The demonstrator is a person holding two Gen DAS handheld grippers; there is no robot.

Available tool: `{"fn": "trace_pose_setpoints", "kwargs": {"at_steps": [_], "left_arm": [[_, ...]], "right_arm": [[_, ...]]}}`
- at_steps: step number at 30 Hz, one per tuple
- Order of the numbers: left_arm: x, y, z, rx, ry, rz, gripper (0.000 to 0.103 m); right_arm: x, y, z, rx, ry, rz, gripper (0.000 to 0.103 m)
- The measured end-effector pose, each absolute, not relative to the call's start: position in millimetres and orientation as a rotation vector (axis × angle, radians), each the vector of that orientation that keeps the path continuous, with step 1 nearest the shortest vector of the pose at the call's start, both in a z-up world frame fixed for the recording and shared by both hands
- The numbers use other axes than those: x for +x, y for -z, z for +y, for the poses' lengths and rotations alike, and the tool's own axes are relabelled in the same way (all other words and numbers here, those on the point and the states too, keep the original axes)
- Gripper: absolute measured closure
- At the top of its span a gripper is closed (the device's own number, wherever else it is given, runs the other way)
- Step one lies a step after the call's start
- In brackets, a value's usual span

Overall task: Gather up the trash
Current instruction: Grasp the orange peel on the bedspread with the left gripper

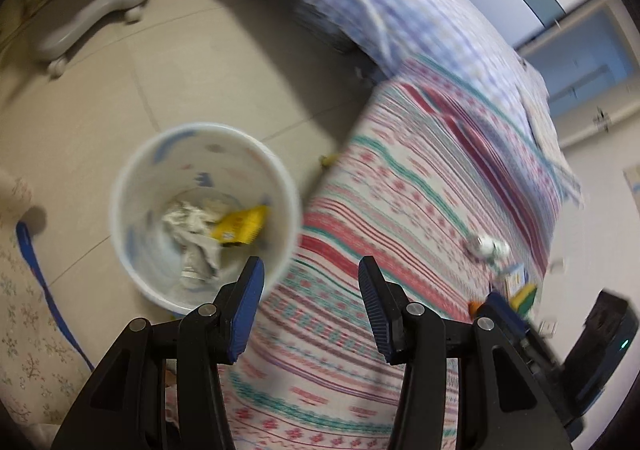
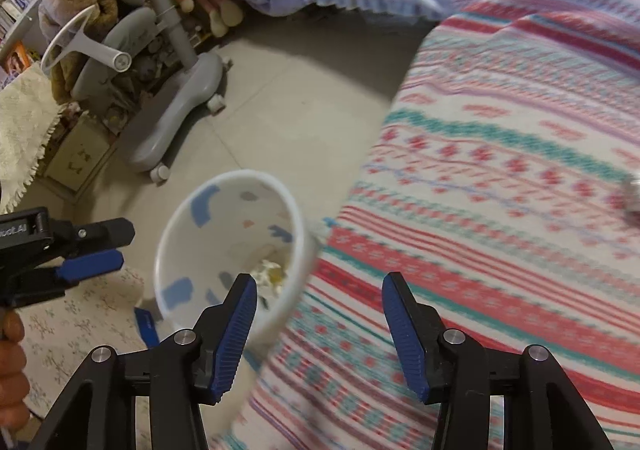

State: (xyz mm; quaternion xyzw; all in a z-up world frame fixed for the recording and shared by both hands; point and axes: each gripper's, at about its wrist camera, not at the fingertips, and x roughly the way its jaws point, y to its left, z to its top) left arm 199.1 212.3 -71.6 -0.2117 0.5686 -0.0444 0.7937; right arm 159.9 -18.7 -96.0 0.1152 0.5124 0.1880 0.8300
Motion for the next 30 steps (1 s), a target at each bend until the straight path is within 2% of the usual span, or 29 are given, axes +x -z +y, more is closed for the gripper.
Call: {"fn": "trace_pose_setpoints", "kwargs": {"at_steps": [4, 9, 12, 17, 30], "left_arm": [[198.0, 67.6, 155.7, -0.364, 0.172, 1.233, 0.051], [190.3, 67.9, 79.6, -0.263, 0.281, 1.259, 0.051], [184.9, 72.0, 41.0, -0.202, 0.326, 1.274, 0.051], [179.7, 83.9, -22.0, -0.081, 0.358, 1.273, 0.051], [193.0, 126.7, -103.2, 0.022, 0.413, 1.249, 0.051]], "right_arm": [[150.2, 76.9, -58.5, 0.234, -0.350, 1.060, 0.041], [134.6, 51.9, -116.3, 0.277, -0.273, 1.008, 0.041], [126.5, 44.4, -160.5, 0.390, -0.232, 0.973, 0.036], [114.7, 39.8, -234.3, 0.592, -0.123, 0.968, 0.036], [83.8, 56.8, -305.5, 0.556, -0.022, 1.071, 0.034]]}}
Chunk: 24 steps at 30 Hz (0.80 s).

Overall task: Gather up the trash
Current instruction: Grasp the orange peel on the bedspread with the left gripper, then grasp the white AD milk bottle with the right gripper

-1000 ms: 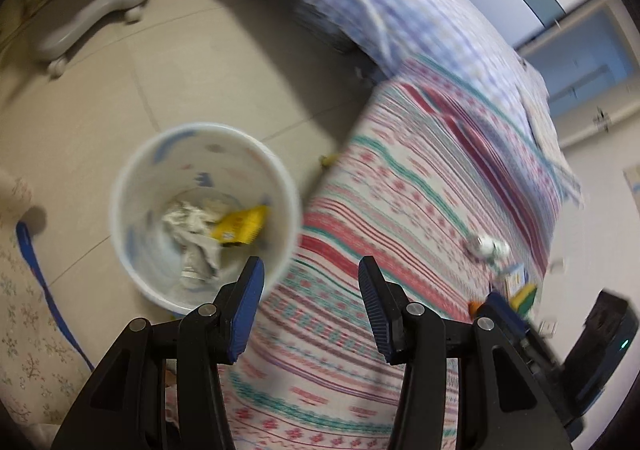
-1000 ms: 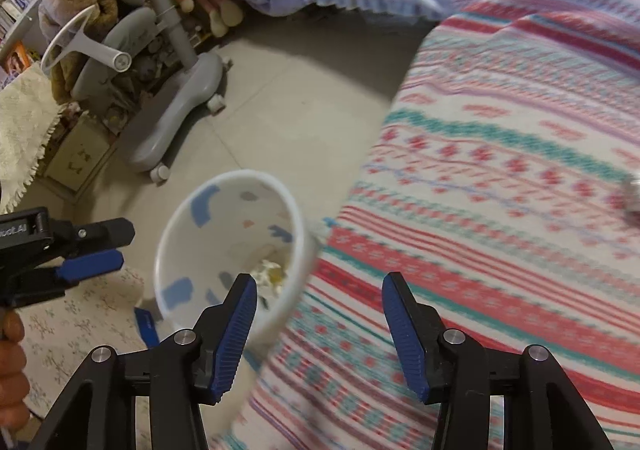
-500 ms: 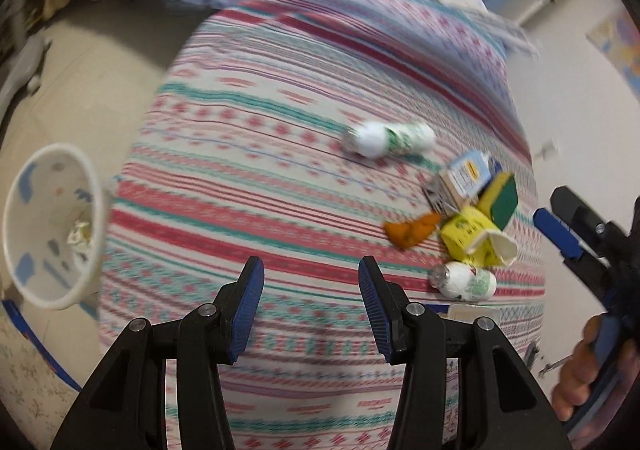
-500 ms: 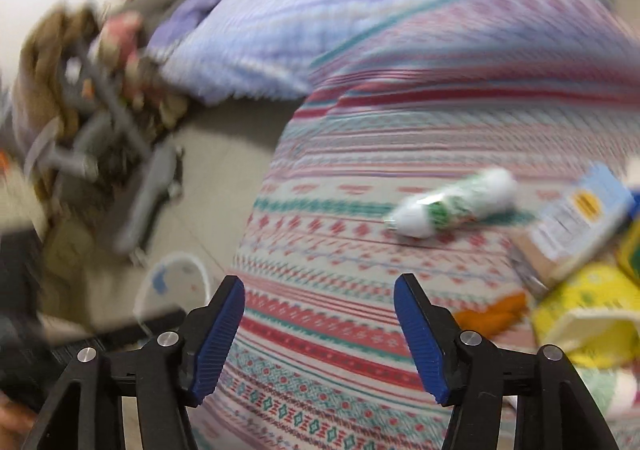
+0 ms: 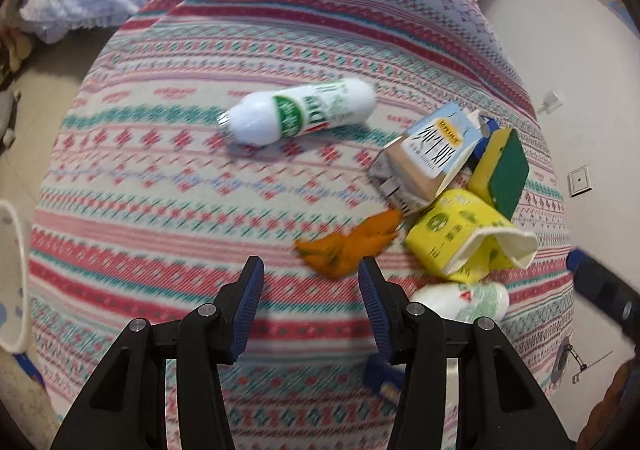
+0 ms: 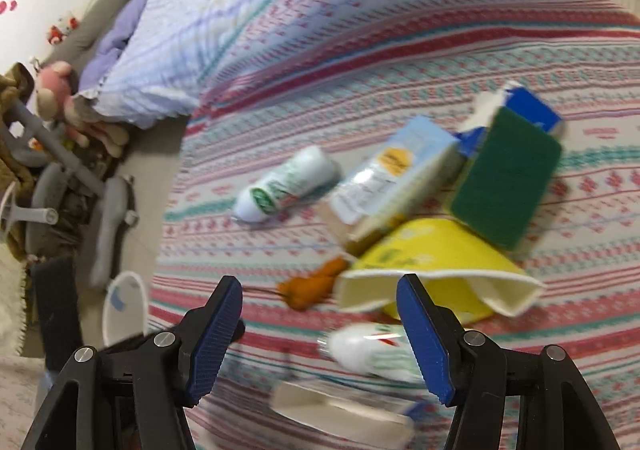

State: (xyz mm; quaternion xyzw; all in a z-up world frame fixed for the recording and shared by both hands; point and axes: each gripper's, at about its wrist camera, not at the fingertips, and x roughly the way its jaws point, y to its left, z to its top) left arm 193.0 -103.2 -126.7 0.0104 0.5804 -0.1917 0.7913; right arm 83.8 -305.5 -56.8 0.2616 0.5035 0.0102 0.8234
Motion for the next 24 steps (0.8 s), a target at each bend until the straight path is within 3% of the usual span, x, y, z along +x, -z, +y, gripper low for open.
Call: {"fn": "trace_pose_setpoints", "kwargs": {"at_steps": [12, 14, 17, 24], "left_arm": [[202.3, 148.5, -135.9, 0.052, 0.417, 1.227, 0.053], [202.3, 148.9, -138.4, 0.051, 0.437, 1.226, 0.071], [200.6, 148.2, -141.4, 0.062, 0.431, 1.219, 0.080], [194.1, 140.2, -128.7, 0.055, 0.434, 1.234, 0.084]], "right_arm": [[53.3, 72.7, -334.1, 0.454, 0.023, 1.125, 0.034], [52.4, 73.1, -334.4, 0.442, 0.022, 1.129, 0.034], [53.3, 75.2, -331.4, 0.424, 0.018, 1.139, 0.034], [60.6, 93.6, -317.8, 0.352, -0.017, 1.215, 0.034]]}}
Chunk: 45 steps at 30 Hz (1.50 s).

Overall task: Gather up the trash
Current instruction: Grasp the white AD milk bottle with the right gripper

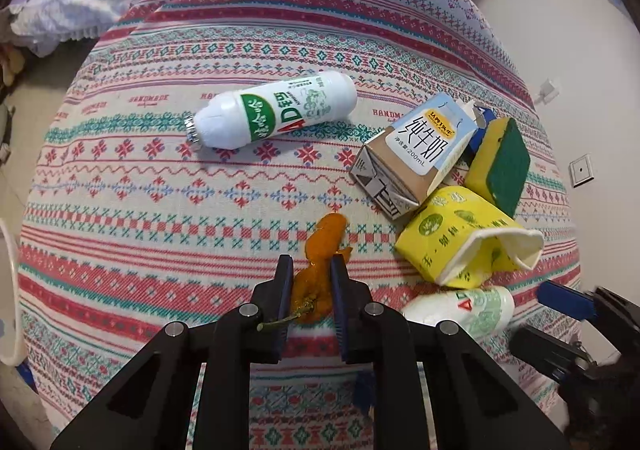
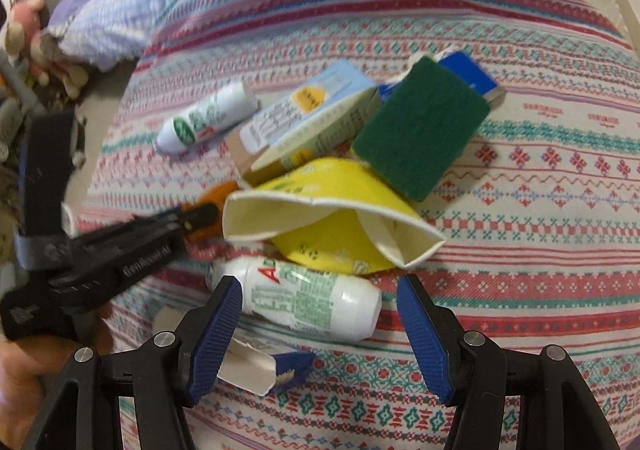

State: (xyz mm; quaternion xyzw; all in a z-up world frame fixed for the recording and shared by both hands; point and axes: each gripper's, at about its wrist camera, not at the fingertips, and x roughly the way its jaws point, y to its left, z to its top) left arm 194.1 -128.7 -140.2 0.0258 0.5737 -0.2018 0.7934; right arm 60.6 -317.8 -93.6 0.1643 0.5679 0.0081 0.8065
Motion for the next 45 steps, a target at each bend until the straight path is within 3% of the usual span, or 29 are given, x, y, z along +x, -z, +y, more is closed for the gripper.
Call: {"fn": "trace_pose_setpoints", "kwargs": {"at_steps": [21, 22, 25, 27, 45], "left_arm": [[181.4, 93.3, -37.9, -0.058, 0.427, 1.209, 0.084], [180.8, 92.9, -35.9, -0.063, 0.427, 1.210, 0.084], [179.3, 93.0, -32.4, -0.071, 0.425, 1.216, 0.084], [178.6, 92.0, -30.1, -0.074, 0.425, 1.215, 0.084], [176.2, 90.4, -11.2, -0.092, 0.398, 1.208, 0.084]], "right_arm": [[90.0, 144.8, -282.0, 0.154, -0.115, 1.338, 0.034], [90.9, 145.0, -277.8, 0.147, -0.127, 1.338, 0.036], [90.5, 144.3, -270.4, 0.149, -0.166, 1.332, 0.054], [90.3, 143.0, -267.8, 0.146, -0.170, 1.327, 0.058], [110.4, 159.4, -244.5, 0.225, -0.196, 1.313, 0.058]]}}
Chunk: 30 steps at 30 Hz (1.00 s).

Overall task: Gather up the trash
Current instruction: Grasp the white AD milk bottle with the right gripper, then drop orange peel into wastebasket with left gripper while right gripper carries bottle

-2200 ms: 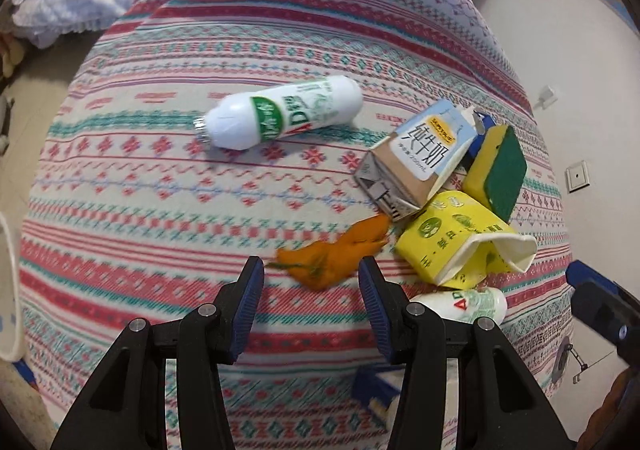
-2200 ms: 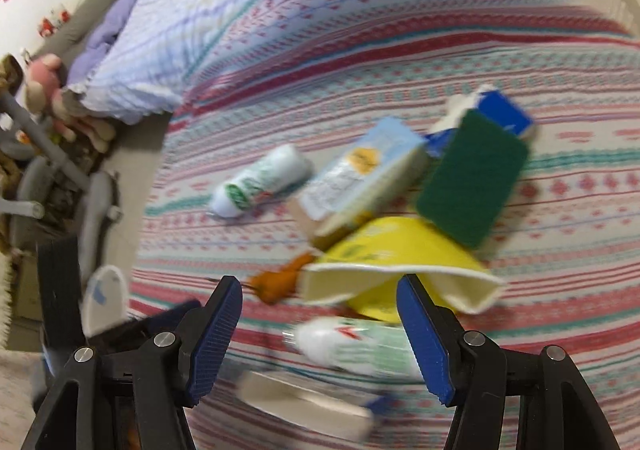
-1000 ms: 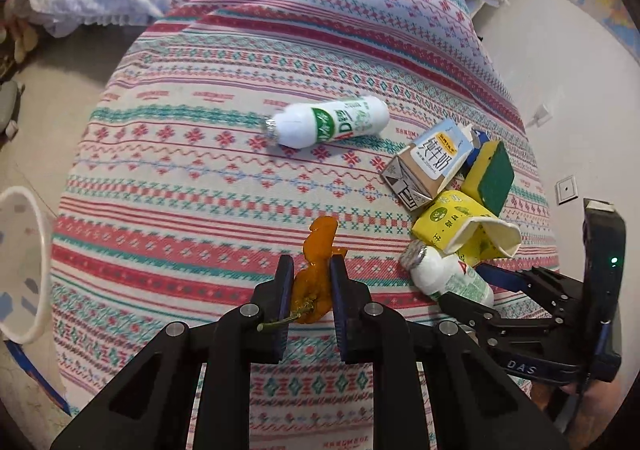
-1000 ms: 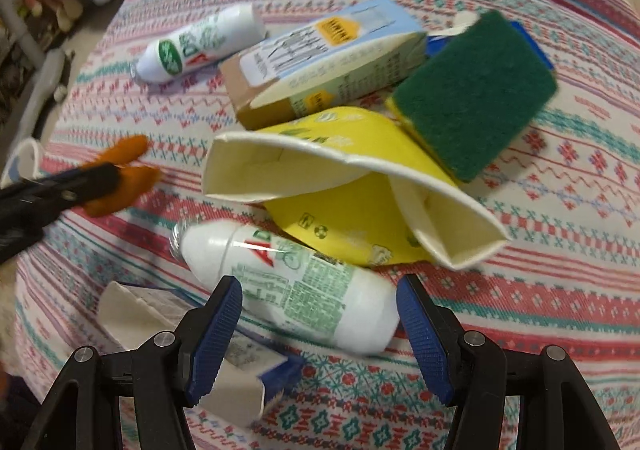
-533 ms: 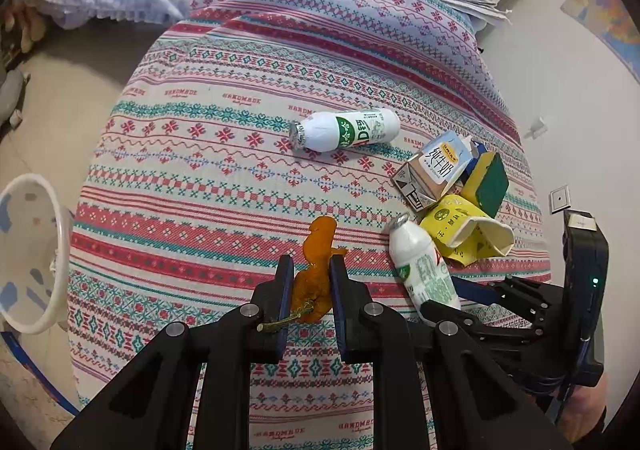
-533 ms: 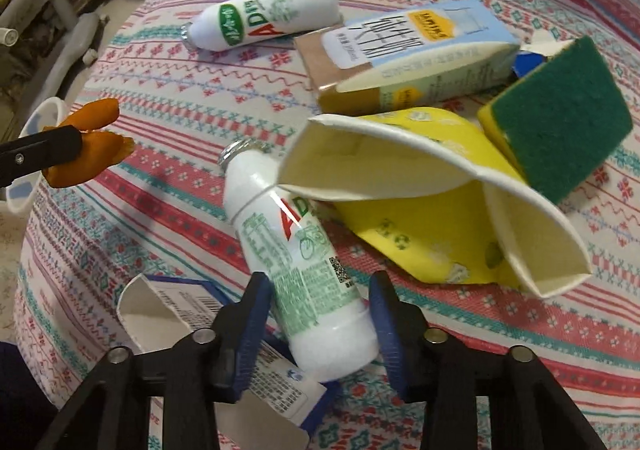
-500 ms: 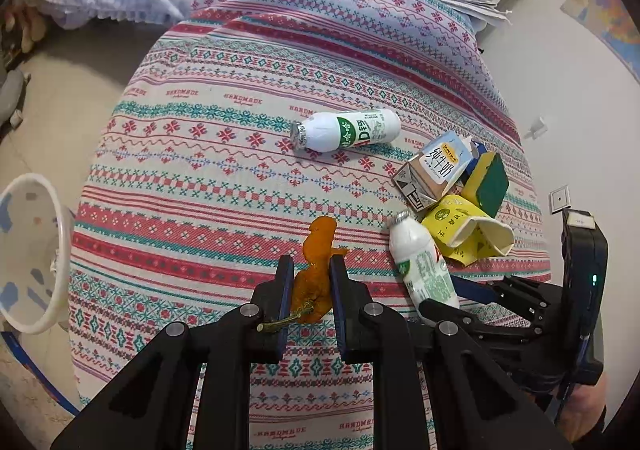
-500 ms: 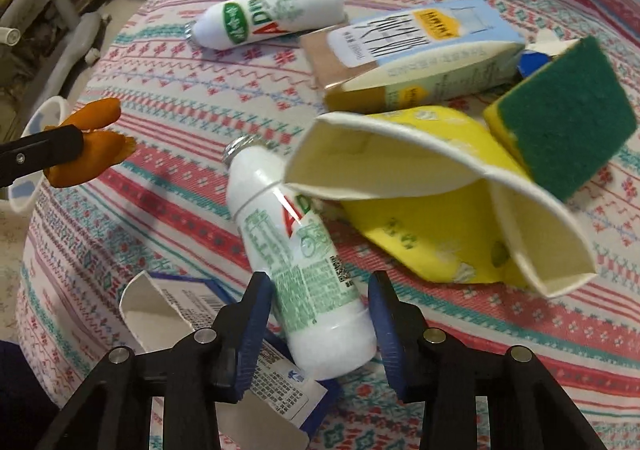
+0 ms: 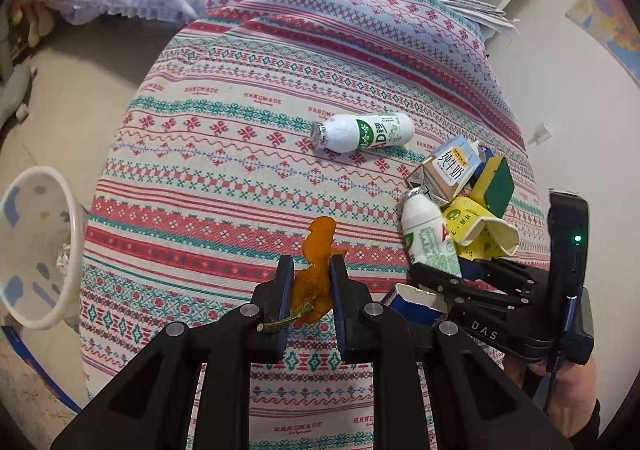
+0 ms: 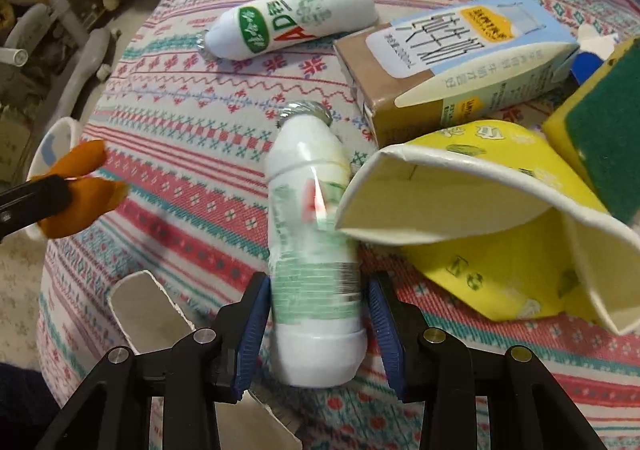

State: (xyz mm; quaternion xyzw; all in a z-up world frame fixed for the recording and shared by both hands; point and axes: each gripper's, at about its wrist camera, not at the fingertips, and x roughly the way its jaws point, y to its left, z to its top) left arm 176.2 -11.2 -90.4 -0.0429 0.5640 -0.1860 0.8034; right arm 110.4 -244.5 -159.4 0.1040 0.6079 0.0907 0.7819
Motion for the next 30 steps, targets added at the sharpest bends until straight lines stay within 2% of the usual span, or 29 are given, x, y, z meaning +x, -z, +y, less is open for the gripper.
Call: {"fn": "trace_pose_setpoints", "kwargs": {"at_steps": [2, 4, 20, 30], "left_arm": [[176.1, 88.4, -7.9, -0.097, 0.397, 1.204, 0.084], [175.9, 85.4, -3.8, -0.100, 0.396, 1.197, 0.084], [175.4, 75.3, 52.4, -0.169, 0.344, 1.174, 0.084], [173.8, 78.4, 97.2, -0.209, 0.298, 1.176, 0.084]], "right_arm": [[113.3, 158.2, -241.8, 0.212, -0.188, 1.308, 0.058], [114.7, 154.8, -238.4, 0.205, -0.180, 1.292, 0.066], [114.2, 86.1, -219.5, 0.265, -0.179, 1.033, 0.066], [114.6, 75.8, -175.3, 0.253, -0.294, 0.994, 0.066]]}}
